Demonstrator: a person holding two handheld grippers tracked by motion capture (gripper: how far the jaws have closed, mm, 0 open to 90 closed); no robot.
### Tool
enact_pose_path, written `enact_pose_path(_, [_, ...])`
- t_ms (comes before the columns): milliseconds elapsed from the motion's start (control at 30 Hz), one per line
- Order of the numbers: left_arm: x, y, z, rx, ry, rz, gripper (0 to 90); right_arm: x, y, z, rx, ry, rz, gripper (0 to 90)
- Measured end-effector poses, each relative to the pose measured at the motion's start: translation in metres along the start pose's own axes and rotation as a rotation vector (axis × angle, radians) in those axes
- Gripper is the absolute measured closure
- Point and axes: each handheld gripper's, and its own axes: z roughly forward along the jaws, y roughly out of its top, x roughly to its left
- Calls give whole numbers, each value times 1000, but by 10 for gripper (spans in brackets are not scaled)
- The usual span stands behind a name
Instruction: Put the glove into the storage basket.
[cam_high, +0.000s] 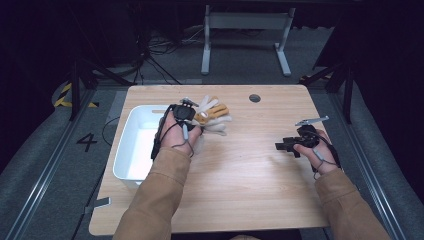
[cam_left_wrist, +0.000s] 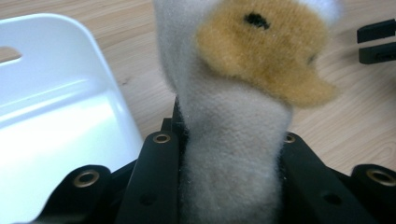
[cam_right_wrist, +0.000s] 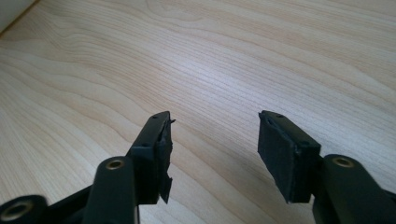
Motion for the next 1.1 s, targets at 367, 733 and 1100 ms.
enact_pose_path(367, [14, 1, -12, 9, 27, -84, 741, 1, 3, 3, 6, 18, 7, 434])
enact_pose_path(733, [31, -3, -27, 2, 83, -212, 741, -1, -2, 0, 14, 18, 10, 423])
enact_pose_path(1100, [48, -6, -35, 10, 127, -292, 741, -4, -8, -6, 5, 11, 8, 410])
